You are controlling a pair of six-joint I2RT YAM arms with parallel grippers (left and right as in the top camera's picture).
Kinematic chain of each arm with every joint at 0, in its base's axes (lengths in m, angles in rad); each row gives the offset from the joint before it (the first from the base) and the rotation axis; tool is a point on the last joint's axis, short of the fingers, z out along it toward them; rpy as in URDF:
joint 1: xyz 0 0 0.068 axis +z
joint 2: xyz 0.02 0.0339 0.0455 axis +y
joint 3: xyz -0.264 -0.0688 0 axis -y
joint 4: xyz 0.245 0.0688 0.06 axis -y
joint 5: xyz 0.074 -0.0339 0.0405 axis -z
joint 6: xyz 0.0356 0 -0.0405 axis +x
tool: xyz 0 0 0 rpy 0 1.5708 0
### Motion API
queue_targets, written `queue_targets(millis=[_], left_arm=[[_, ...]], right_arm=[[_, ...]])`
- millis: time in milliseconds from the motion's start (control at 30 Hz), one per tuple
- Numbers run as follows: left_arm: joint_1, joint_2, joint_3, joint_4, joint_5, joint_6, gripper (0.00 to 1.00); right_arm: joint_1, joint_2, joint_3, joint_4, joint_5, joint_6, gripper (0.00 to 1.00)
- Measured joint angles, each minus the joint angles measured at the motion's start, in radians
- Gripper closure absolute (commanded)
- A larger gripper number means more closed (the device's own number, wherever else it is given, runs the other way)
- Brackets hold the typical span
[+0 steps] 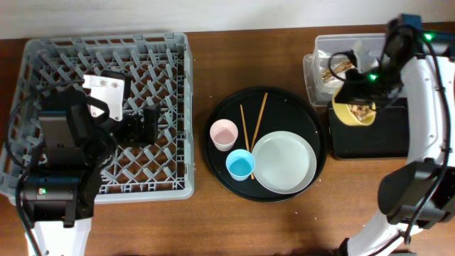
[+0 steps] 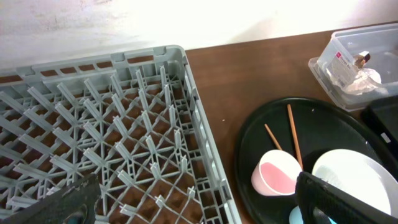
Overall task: Sort waste into correct bins and load items into the dishwasher rack
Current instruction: 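Tip the yellow bowl over the black tray to dump the food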
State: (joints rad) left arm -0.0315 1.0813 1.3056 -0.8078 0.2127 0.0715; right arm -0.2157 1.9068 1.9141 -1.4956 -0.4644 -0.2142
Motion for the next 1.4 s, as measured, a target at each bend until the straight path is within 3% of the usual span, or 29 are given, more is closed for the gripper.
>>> queue_targets(millis=[267, 500, 700, 1100, 1400], left_arm=[[0.0, 0.001, 0.0, 0.0, 0.0, 0.0, 0.01], [0.0, 0.001, 0.0, 0.0, 0.0, 0.0, 0.01], [0.0, 0.001, 0.0, 0.0, 0.0, 0.0, 0.01], [0.0, 0.001, 0.0, 0.0, 0.0, 0.0, 0.01], [0.0, 0.001, 0.0, 0.0, 0.0, 0.0, 0.01]], right_arm=[[-0.268, 0.002, -0.289, 0.23, -0.294, -0.139, 0.96], [-0.441, 0.002, -0.591, 0.579, -0.624, -0.184, 0.96], [-0.521, 0.002, -0.659, 0.653, -0.961, -0.186, 0.96], [-0.559, 0.002, -0.659, 0.648, -1.049, 0.169, 0.96], [-0.603, 0.002, -0.66, 0.726, -1.053, 0.225, 0.96]])
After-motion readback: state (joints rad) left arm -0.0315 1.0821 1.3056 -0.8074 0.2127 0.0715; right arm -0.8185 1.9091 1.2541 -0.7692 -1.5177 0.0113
